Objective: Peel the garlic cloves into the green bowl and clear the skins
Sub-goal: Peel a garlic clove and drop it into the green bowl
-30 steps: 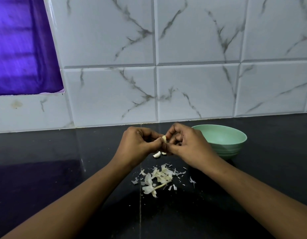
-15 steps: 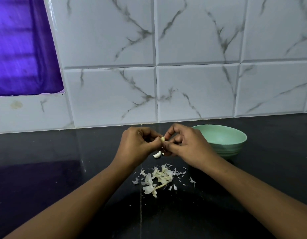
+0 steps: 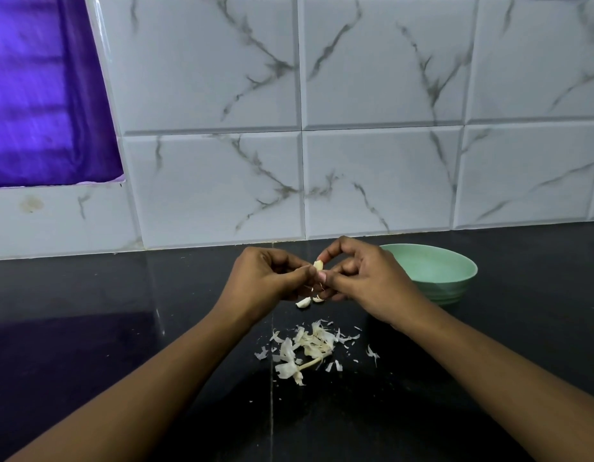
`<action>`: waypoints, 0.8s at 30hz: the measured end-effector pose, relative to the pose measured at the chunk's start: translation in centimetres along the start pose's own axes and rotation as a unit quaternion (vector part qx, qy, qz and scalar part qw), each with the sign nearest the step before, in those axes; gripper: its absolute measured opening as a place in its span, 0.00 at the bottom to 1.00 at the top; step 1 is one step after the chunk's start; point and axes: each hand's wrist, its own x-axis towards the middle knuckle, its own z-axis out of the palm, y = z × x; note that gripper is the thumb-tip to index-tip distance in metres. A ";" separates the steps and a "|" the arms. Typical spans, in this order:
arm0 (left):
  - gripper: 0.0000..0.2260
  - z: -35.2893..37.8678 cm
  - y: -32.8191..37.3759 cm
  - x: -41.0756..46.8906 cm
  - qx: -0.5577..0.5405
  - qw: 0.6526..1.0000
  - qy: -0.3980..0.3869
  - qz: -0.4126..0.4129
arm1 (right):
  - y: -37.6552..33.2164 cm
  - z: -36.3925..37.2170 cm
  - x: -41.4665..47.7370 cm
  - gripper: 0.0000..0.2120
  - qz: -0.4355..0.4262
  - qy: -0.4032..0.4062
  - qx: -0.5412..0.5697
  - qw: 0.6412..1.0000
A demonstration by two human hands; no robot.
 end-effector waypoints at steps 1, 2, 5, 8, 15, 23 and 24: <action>0.05 0.0 0.0 0.0 0.005 1.000 0.001 0.003 | 0.0 0.0 0.0 0.06 -0.007 0.001 -0.015 1.000; 0.06 0.0 0.1 -0.1 0.007 1.000 0.000 0.004 | 0.0 0.0 0.0 0.06 -0.013 0.002 -0.027 1.000; 0.05 0.1 0.1 -0.1 0.011 1.000 -0.005 0.002 | 0.0 -0.1 -0.1 0.06 -0.020 0.003 -0.050 0.999; 0.04 0.0 0.0 -0.1 0.028 1.000 -0.001 0.004 | 0.1 0.0 -0.2 0.06 -0.027 0.002 -0.064 0.998; 0.04 0.0 0.0 0.0 0.031 1.000 -0.003 0.001 | 0.2 0.1 -0.1 0.06 -0.023 0.003 -0.051 0.998; 0.07 -0.1 0.6 -0.1 -0.037 0.998 -0.035 -0.032 | 0.1 -0.2 0.0 0.07 -0.030 -0.015 -0.050 0.998; 0.07 0.0 0.6 -0.1 -0.042 0.998 -0.033 -0.036 | 0.1 -0.2 0.0 0.07 -0.032 -0.018 -0.049 0.998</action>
